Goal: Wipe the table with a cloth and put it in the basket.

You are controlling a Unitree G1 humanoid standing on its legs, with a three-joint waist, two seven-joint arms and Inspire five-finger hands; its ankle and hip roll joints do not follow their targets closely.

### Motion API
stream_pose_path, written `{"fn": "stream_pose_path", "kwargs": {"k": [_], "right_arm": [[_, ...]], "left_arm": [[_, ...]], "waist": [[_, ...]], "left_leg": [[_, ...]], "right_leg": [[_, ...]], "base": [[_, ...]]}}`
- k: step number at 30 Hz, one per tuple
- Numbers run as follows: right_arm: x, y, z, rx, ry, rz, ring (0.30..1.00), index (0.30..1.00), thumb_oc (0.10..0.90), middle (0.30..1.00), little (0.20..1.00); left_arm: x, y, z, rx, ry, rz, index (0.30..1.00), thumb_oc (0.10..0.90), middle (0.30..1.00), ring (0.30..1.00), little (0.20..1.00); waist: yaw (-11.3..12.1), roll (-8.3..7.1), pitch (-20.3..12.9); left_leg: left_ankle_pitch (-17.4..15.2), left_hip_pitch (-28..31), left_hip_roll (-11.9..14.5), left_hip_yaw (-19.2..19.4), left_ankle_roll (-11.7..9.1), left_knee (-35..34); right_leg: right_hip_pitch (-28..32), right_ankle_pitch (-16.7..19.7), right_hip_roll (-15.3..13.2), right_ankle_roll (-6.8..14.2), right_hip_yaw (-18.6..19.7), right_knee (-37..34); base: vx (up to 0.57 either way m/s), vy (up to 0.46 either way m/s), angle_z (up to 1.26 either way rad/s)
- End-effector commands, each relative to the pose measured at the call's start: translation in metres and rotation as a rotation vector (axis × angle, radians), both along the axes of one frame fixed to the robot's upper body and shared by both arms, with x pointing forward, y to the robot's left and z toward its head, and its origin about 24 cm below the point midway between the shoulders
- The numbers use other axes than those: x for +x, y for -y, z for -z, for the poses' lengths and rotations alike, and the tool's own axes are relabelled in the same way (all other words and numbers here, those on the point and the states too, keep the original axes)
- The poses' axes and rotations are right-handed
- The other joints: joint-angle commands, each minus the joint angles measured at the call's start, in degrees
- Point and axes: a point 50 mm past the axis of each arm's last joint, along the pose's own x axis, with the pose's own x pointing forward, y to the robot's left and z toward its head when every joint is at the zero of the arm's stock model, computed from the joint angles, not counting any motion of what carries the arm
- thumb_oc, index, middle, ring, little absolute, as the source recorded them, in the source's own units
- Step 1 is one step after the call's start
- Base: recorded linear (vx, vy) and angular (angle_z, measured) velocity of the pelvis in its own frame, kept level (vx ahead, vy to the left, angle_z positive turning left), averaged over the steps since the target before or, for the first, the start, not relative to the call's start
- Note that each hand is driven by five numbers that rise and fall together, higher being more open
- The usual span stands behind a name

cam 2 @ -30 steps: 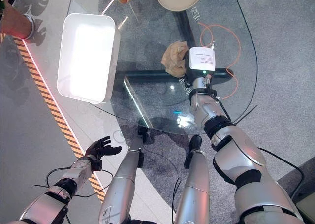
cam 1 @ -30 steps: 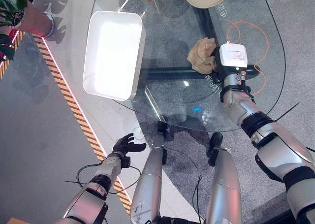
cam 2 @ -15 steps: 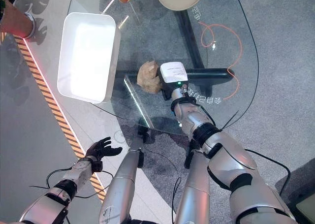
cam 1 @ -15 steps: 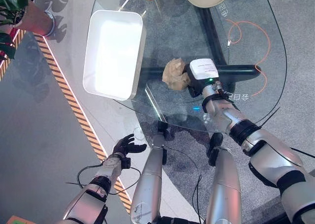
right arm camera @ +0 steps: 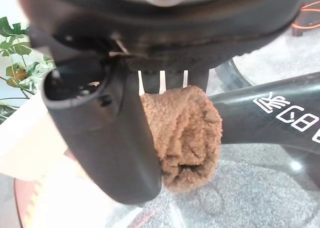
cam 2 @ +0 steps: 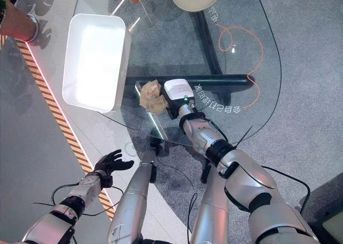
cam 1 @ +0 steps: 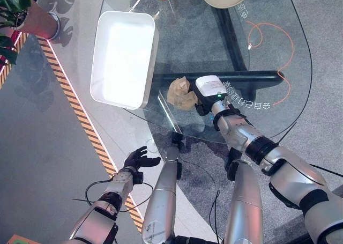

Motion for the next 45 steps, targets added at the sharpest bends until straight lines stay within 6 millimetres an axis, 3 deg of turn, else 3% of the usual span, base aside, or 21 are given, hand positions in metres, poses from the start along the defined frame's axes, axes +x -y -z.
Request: {"fn": "stream_pose_path", "kwargs": {"k": [1,14,18,21,24,28,35,41,45], "right_arm": [[-0.025,-0.071,-0.002,0.089,-0.013,-0.28,0.3,0.3,0.1,0.3,0.2],[-0.02,-0.062,-0.001,0.151,-0.026,-0.227,0.3,0.3,0.1,0.3,0.2],[-0.019,-0.06,-0.004,0.272,-0.038,-0.194,0.3,0.3,0.1,0.3,0.2],[-0.016,-0.048,-0.011,0.466,0.008,-0.119,0.3,0.3,0.1,0.3,0.2],[-0.014,-0.043,-0.017,0.567,0.046,-0.083,0.3,0.3,0.1,0.3,0.2],[-0.016,-0.036,-0.04,0.761,0.156,-0.063,0.3,0.3,0.1,0.3,0.2],[-0.032,-0.036,-0.072,0.902,0.269,-0.125,0.3,0.3,0.1,0.3,0.2],[-0.045,-0.029,-0.083,0.977,0.339,-0.167,0.3,0.3,0.1,0.3,0.2],[-0.055,-0.02,-0.091,1.017,0.396,-0.193,0.3,0.3,0.1,0.3,0.2]], "left_arm": [[0.002,-0.014,-0.004,0.047,0.018,-0.057,0.9,0.8,0.9,0.9,0.9],[0.018,-0.016,-0.025,0.064,0.164,-0.146,0.9,0.8,0.9,0.9,0.9],[0.026,-0.025,-0.041,0.034,0.251,-0.315,0.9,0.8,0.9,0.9,0.9],[0.031,-0.045,-0.062,-0.002,0.363,-0.572,0.9,0.8,0.9,0.9,0.9],[0.031,-0.057,-0.072,-0.036,0.423,-0.713,0.9,0.8,0.9,0.9,0.9],[0.028,-0.08,-0.097,-0.066,0.556,-0.987,0.9,0.8,0.9,0.9,0.9],[0.015,-0.107,-0.123,-0.051,0.697,-1.303,0.9,0.8,0.9,0.9,0.9],[0.005,-0.12,-0.144,-0.057,0.843,-1.447,0.9,0.8,0.9,0.9,0.9],[0.005,-0.12,-0.18,-0.073,1.062,-1.417,0.9,0.8,0.9,0.9,0.9]], "waist": [[0.1,-0.48,0.2],[0.3,-1.1,0.2],[0.4,-1.4,0.2],[0.6,-1.98,0.2],[0.8,-2.38,0.2],[1.0,-3.67,0.2],[-0.1,-5.1,0.2],[-1.0,-5.61,0.2],[-1.4,-5.5,0.2]], "left_leg": [[-7.5,0.5,-6.4,5.6,5.8,7.4],[-7.3,0.9,-6.1,5.2,5.6,7.1],[-7.4,1.1,-6.1,4.9,5.6,7.2],[-7.4,0.9,-6.0,4.5,5.5,7.4],[-7.5,0.8,-6.0,4.3,5.5,7.3],[-7.7,0.1,-5.6,3.9,5.5,7.7],[-7.9,-0.6,-5.1,4.2,5.7,7.9],[-8.3,-1.0,-4.7,4.4,5.8,8.4],[-8.6,-1.4,-4.6,4.6,5.7,9.0]], "right_leg": [[2.6,11.5,2.0,-0.4,-1.4,-15.3],[3.0,11.5,2.0,-0.5,-1.6,-15.4],[3.2,11.2,2.0,-0.6,-1.6,-15.0],[3.1,10.8,2.2,-0.6,-1.6,-14.5],[3.1,10.7,2.3,-0.5,-1.8,-14.4],[2.8,10.4,3.0,-0.4,-2.1,-13.8],[2.3,10.0,4.3,-0.6,-1.5,-13.8],[2.0,9.4,4.6,-0.8,-0.9,-13.4],[1.8,8.9,4.6,-0.8,-0.5,-12.9]], "base": [[0.0,0.0,0.0],[0.0,0.0,0.0],[0.0,-0.009,0.0],[0.0,-0.048,0.01],[-0.01,-0.042,0.0],[-0.01,-0.075,0.04],[0.0,-0.012,0.01],[0.0,0.002,-0.01],[0.0,0.0,0.0]]}}
